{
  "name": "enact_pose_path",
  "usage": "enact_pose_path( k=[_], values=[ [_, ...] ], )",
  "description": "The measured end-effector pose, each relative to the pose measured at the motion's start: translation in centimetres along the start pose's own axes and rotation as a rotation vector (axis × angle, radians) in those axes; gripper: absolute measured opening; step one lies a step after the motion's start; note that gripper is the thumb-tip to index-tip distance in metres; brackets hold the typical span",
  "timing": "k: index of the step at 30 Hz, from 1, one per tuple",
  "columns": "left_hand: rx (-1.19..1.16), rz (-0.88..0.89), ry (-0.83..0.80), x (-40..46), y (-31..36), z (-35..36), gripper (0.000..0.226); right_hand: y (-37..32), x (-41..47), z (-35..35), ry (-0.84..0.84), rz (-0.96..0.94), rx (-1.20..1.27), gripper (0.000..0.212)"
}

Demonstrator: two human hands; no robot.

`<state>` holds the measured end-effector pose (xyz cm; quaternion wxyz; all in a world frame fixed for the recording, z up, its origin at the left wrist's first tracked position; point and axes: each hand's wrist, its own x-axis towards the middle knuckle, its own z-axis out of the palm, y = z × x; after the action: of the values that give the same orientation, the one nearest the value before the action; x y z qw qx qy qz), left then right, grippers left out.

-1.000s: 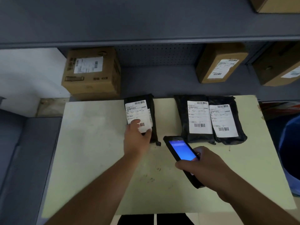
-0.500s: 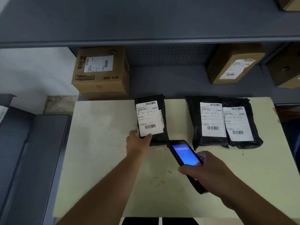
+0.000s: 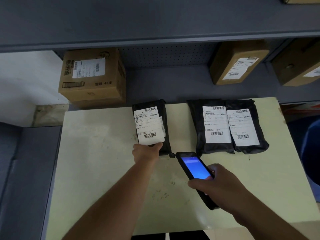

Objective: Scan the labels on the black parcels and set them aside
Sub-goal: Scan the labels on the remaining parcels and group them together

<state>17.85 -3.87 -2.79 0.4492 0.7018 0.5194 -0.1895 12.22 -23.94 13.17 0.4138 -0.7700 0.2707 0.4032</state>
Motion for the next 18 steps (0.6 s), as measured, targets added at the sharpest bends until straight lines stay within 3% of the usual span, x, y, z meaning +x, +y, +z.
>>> enact_pose_path(
  k=[7, 13, 18],
  values=[
    [0.058, 0.046, 0.068, -1.0, 0.9, 0.9, 0.086, 0.5, 0.0, -0.3, 0.0, 0.008, -0.03, 0.041],
    [0.006, 0.062, 0.025, -1.8, 1.2, 1.1, 0.078, 0.7, -0.1, -0.7, -0.004, 0.005, -0.022, 0.045],
    [0.037, 0.066, 0.028, -1.7, 1.2, 0.6, 0.088, 0.9, -0.2, -1.0, 0.0, -0.002, -0.03, 0.043]
  ],
)
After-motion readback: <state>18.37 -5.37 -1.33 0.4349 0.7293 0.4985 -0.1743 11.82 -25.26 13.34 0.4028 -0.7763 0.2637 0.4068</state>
